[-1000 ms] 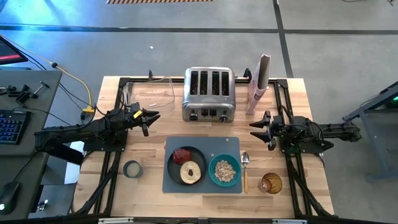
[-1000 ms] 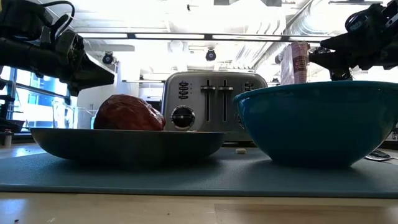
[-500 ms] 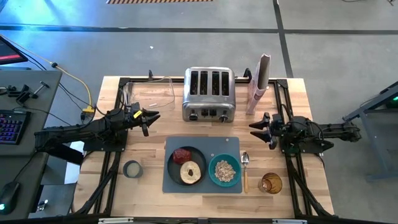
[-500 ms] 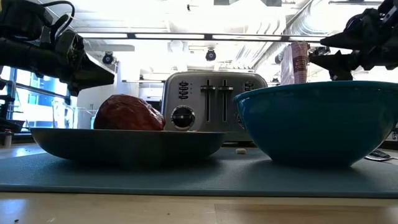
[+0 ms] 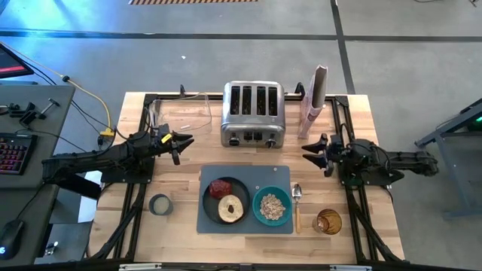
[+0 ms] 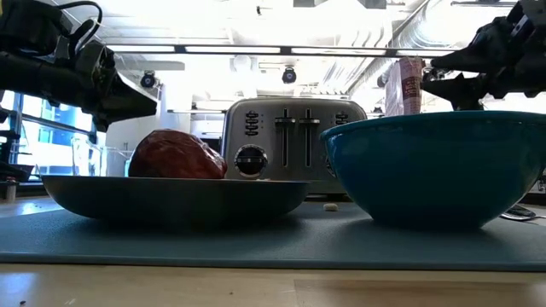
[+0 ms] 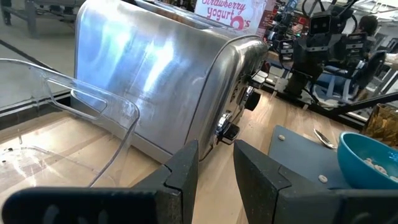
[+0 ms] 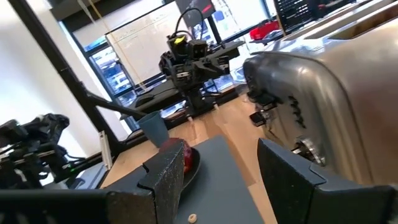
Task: Arrange a breakfast setting
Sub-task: Return to Home Position
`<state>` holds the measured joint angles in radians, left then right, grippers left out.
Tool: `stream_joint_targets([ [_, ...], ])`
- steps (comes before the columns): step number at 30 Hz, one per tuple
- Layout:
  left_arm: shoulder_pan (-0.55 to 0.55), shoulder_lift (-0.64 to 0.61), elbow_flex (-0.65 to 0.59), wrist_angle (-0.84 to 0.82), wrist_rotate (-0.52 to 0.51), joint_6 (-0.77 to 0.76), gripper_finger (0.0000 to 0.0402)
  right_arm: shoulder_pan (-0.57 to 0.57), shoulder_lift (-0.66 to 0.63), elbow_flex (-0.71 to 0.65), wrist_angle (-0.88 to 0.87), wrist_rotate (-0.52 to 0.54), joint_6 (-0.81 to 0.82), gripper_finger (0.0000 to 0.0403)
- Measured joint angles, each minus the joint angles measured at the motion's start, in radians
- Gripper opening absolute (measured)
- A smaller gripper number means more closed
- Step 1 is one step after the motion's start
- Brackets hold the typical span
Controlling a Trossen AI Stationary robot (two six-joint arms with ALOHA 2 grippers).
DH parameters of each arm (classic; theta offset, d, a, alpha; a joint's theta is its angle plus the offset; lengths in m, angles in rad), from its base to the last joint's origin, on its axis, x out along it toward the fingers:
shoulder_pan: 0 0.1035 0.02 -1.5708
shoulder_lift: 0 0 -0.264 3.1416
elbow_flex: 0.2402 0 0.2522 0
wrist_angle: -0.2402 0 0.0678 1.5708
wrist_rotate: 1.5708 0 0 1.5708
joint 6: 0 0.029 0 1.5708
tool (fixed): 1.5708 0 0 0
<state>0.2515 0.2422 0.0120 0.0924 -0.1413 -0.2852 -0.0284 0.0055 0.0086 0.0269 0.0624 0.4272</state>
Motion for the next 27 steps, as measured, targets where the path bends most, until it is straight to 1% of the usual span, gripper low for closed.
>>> stream_joint_targets([
  [4, -0.024, -0.05, 0.0, -0.001, -0.001, 0.0, 0.009, -0.03, 0.0, 0.0, 0.0, 0.0, 0.0, 0.0186],
  [10, -0.097, -0.156, 0.001, 0.004, 0.0, 0.0, 0.009, -0.05, 0.0, 0.0, 0.0, 0.0, 0.001, 0.0186],
  [19, -0.207, -0.237, 0.001, 0.001, 0.0, 0.0, 0.009, -0.051, 0.0, 0.0, 0.0, 0.001, 0.001, 0.0186],
  [23, -0.241, -0.239, 0.001, 0.013, 0.0, 0.0, 0.009, -0.051, 0.0, 0.0, 0.0, 0.001, 0.001, 0.0186],
  [27, -0.248, -0.239, 0.001, -0.002, 0.0, 0.0, 0.009, -0.051, -0.001, 0.0, 0.0, 0.001, 0.0, 0.0186],
])
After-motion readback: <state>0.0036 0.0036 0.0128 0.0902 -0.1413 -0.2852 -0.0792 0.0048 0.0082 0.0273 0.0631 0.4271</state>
